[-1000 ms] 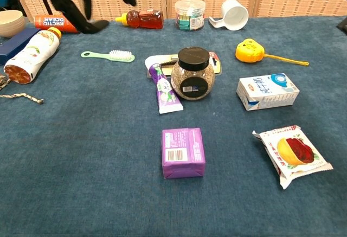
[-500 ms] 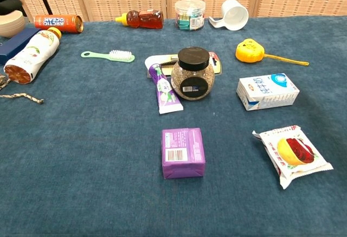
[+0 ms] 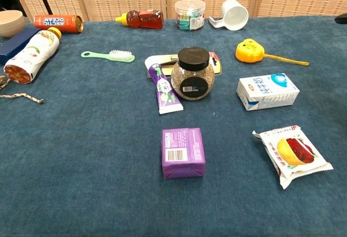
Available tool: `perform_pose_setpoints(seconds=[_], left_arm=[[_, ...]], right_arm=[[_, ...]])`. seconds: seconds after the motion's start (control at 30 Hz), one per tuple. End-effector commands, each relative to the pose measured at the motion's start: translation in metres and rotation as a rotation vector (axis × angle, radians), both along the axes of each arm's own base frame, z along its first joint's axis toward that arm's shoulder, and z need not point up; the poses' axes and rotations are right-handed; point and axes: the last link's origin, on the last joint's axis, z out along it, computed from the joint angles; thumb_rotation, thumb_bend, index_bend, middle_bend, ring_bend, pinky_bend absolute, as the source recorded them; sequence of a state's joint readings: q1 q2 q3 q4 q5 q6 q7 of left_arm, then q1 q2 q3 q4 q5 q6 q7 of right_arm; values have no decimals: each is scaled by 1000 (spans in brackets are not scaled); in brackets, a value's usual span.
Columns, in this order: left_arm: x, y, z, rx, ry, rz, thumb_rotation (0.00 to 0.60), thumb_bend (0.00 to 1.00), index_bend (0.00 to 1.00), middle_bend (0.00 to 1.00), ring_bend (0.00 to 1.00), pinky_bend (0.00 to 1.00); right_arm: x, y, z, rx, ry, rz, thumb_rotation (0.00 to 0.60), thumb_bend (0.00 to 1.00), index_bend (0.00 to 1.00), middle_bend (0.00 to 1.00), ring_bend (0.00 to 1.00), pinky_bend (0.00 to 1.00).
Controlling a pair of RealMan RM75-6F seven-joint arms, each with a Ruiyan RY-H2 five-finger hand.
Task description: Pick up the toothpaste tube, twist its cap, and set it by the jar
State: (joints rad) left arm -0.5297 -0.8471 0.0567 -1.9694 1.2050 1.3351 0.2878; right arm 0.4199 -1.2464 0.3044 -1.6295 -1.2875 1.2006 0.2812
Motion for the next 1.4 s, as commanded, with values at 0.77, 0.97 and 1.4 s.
perform_pose_setpoints(seconds=[0.77,0.97,1.4], left_arm=[[-73,-76,12,159,-24,54,600,503,346,247,197,340],[-78,-88,11,147,-38,76,600,503,347,247,197,340],[-70,-89,11,132,-40,58,600,503,346,250,197,340]], right_arm=[[-54,80,41,-120,420,-144,600,0,115,67,0,0],[-57,93,40,-107,410,-161,600,0,115,67,0,0],[-67,108,44,-106,412,-180,600,0,109,67,0,0]])
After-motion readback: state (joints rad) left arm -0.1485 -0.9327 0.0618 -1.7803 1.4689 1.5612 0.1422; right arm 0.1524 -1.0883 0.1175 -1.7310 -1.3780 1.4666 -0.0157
